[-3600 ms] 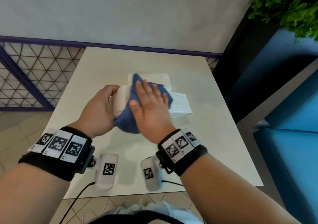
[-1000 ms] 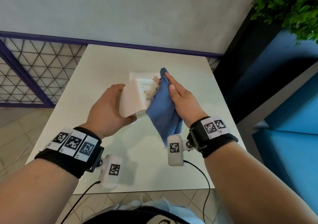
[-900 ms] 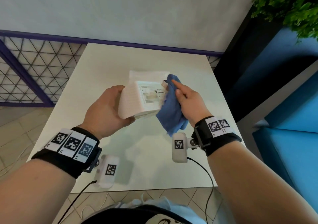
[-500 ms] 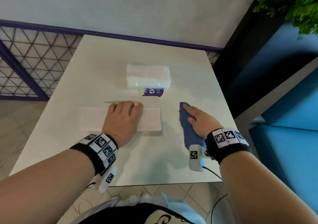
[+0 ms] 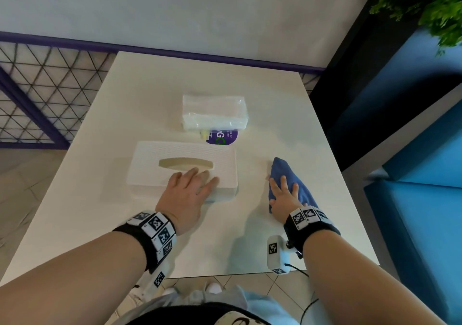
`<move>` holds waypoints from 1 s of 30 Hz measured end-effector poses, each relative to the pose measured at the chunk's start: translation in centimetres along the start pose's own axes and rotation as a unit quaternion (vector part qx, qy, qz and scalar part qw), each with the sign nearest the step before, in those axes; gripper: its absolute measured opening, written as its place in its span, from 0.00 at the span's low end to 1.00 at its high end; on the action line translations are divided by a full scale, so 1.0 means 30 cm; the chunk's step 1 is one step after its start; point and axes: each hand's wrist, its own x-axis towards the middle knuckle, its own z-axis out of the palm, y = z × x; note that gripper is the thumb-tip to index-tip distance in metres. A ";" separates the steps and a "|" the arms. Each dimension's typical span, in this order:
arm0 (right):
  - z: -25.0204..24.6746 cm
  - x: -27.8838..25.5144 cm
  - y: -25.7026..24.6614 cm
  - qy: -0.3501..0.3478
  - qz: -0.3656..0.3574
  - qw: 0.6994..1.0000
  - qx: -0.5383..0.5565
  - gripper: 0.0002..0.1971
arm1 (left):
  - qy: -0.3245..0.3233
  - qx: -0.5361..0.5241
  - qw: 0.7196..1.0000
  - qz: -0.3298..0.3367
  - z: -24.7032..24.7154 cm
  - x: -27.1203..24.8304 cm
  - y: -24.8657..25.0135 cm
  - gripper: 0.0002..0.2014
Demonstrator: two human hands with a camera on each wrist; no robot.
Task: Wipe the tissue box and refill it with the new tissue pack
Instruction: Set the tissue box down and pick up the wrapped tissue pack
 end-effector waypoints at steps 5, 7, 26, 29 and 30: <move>-0.030 0.023 0.002 0.005 0.007 1.000 -0.002 0.34 | -0.068 -0.021 0.997 0.019 -0.034 0.032 0.048 0.47; -0.061 0.018 -0.005 -0.002 0.014 1.000 -0.018 0.34 | -0.088 -0.036 0.995 0.013 -0.043 0.035 0.065 0.46; -0.207 -0.053 -0.533 0.075 -0.238 0.950 -0.187 0.75 | -0.179 -0.107 0.977 0.041 -0.001 -0.148 -0.065 0.24; -0.205 -0.053 -0.531 0.074 -0.239 0.948 -0.196 0.74 | -0.193 -0.102 0.975 0.029 0.005 -0.153 -0.062 0.22; -0.207 -0.054 -0.529 0.072 -0.238 0.948 -0.197 0.74 | -0.195 -0.099 0.975 0.026 0.006 -0.155 -0.059 0.21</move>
